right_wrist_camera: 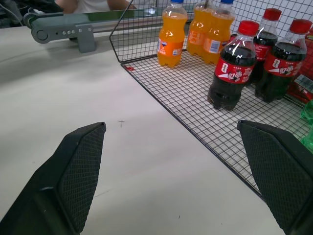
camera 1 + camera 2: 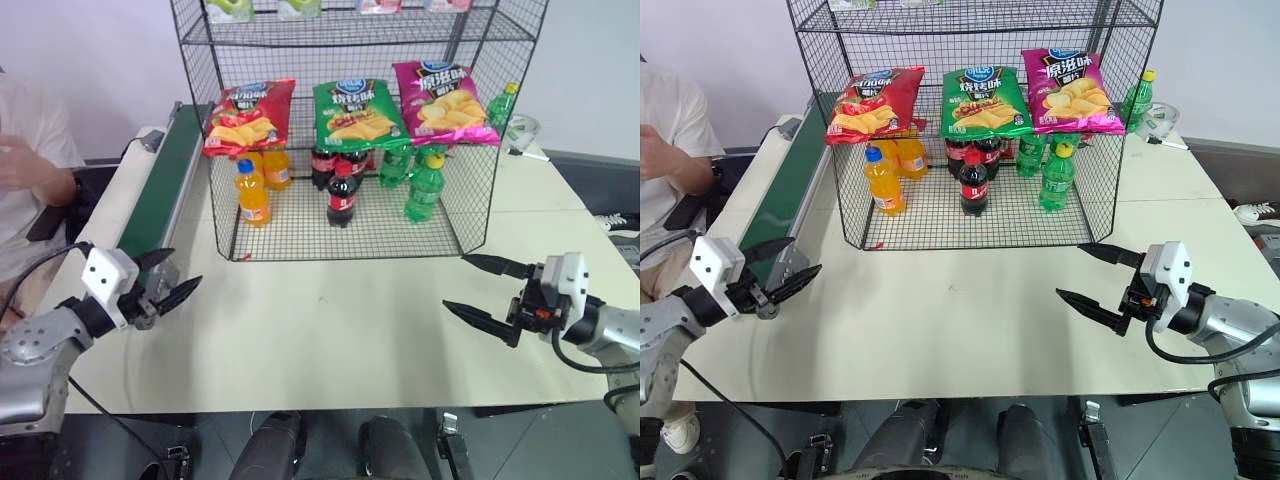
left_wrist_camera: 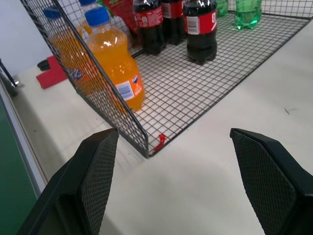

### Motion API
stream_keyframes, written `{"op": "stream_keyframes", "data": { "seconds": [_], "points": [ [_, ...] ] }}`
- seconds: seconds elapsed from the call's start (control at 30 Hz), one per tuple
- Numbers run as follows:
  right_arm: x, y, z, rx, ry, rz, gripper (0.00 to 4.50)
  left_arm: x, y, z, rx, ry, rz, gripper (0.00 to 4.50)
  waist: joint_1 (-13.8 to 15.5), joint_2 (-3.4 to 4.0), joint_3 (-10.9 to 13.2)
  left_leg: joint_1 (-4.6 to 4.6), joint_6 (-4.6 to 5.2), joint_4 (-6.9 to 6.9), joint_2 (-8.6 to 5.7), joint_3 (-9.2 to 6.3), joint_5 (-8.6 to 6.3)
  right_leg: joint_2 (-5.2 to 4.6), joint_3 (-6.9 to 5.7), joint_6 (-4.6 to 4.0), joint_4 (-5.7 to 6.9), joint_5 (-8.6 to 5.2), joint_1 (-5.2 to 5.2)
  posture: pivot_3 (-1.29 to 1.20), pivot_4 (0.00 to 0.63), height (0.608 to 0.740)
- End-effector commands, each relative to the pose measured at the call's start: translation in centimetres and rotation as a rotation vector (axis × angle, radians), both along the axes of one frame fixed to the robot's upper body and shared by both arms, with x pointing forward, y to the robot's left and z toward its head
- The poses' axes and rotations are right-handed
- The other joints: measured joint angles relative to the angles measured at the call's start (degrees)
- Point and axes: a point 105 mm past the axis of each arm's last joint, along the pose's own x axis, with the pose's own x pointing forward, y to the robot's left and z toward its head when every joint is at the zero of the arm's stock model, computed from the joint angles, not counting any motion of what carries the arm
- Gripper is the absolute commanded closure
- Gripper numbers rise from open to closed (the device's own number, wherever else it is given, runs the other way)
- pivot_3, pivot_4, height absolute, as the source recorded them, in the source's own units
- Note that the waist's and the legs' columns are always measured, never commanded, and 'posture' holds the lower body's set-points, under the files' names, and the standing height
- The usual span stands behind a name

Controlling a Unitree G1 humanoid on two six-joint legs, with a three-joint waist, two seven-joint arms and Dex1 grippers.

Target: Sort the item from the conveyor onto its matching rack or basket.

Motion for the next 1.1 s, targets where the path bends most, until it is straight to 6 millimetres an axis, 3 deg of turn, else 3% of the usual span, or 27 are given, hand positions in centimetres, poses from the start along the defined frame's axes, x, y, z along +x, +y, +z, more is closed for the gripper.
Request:
{"op": "stream_keyframes", "data": {
  "seconds": [0.03, 0.83, 1.1],
  "points": [
    [0.1, -0.2, 0.8, 0.005, -0.044, -0.009, 0.0, 0.1, -0.1, 0.8, 0.022, -0.049, -0.015, 0.7, -0.03, 0.0, 0.0, 0.0, 0.0, -0.01, 0.0, 0.0, 0.0, 0.0, 0.0, 0.0, 0.0, 0.0, -0.01, 0.0, 0.15, 0.74],
    [1.0, -0.5, 1.3, -0.003, -0.076, -0.035, 0.0, 0.9, 0.3, 1.5, -0.022, -0.05, 0.007, 0.7, -0.01, 0.01, 0.02, -0.02, 0.0, -0.04, 0.0, 0.0, 0.0, 0.0, 0.0, 0.0, -0.02, 0.0, -0.03, 0.0, 0.15, 0.74],
    [2.6, -1.3, 3.2, 0.078, -0.153, -0.122, 0.0, 0.9, 0.1, 1.9, -0.036, -0.063, 0.002, 0.7, -0.05, 0.03, 0.03, -0.02, 0.0, -0.07, 0.0, 0.0, 0.0, 0.0, 0.0, 0.0, -0.02, 0.0, -0.04, 0.0, 0.15, 0.74]
  ]
}}
